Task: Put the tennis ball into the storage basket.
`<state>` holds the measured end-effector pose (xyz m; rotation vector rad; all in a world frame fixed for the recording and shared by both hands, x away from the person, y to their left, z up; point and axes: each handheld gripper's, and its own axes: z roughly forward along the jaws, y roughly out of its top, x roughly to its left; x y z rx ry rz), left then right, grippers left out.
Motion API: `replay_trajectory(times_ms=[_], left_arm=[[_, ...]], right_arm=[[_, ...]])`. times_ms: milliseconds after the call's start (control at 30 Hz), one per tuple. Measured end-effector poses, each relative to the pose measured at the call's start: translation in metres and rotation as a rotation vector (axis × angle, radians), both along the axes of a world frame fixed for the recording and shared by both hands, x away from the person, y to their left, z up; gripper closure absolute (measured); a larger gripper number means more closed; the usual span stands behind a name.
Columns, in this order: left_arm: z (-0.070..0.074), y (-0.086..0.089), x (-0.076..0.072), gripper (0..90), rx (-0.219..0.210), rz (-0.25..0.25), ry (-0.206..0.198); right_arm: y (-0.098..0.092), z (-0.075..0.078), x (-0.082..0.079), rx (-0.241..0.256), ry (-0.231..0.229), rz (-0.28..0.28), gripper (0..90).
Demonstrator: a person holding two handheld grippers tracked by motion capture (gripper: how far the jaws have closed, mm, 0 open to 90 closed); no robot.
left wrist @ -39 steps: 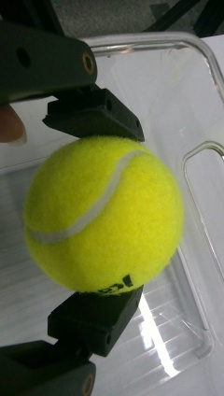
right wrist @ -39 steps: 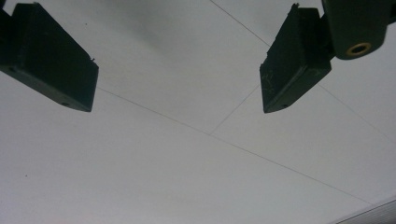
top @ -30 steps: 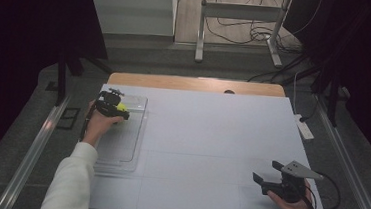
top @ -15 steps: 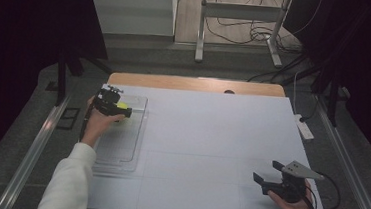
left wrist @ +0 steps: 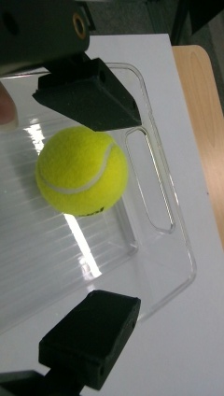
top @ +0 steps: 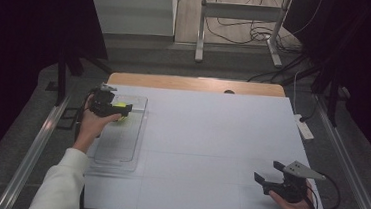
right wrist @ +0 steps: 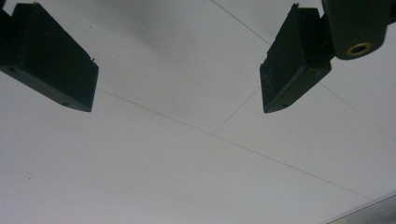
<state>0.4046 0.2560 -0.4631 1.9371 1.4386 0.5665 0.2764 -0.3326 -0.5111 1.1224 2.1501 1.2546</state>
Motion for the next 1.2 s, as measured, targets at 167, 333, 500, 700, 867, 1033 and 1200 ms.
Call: replay_trajectory(times_ms=[167,333,500,700,867,1033,1200], left_arm=[[0.004,-0.001,-0.009,14.5,-0.029,-0.017,-0.028],[0.006,-0.004,-0.019,14.6,-0.047,-0.043,-0.049],[0.009,-0.008,-0.031,14.7,-0.068,-0.08,-0.07],[0.012,-0.01,-0.042,14.7,-0.084,-0.108,-0.092],[0.015,-0.014,-0.058,14.5,-0.1,-0.141,-0.118],[0.015,-0.018,-0.074,14.0,-0.128,-0.169,-0.13],[0.013,-0.024,-0.089,13.6,-0.143,-0.213,-0.142]], right_arm=[[-0.003,0.001,-0.001,0.0,-0.001,-0.007,12.0],[-0.003,0.001,-0.002,-0.003,-0.003,-0.008,12.0],[-0.004,0.002,-0.004,-0.008,-0.002,-0.014,12.0],[-0.003,0.001,-0.004,-0.013,0.0,-0.014,11.9],[-0.003,0.001,-0.005,-0.015,-0.001,-0.013,11.9],[-0.004,0.002,-0.005,-0.014,-0.002,-0.016,11.9],[-0.004,0.002,-0.006,-0.015,-0.005,-0.02,11.9]])
